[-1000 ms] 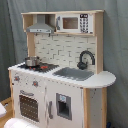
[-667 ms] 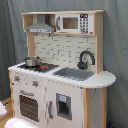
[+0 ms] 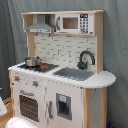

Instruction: Play with the kitchen

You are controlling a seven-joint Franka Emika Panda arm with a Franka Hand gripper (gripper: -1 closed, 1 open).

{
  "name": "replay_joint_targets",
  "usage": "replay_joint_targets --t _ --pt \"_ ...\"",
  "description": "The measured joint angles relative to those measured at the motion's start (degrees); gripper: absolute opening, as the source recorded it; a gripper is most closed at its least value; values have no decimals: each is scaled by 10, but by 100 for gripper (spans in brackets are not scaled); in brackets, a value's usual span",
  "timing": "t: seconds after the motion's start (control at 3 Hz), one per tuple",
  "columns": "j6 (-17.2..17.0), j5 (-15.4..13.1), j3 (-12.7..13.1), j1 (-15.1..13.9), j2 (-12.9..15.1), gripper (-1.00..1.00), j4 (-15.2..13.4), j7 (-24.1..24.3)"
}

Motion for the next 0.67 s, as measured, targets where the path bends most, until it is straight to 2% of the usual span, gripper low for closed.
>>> replay_joint_targets --t 0.67 --pt "34 0 9 -48 0 100 28 116"
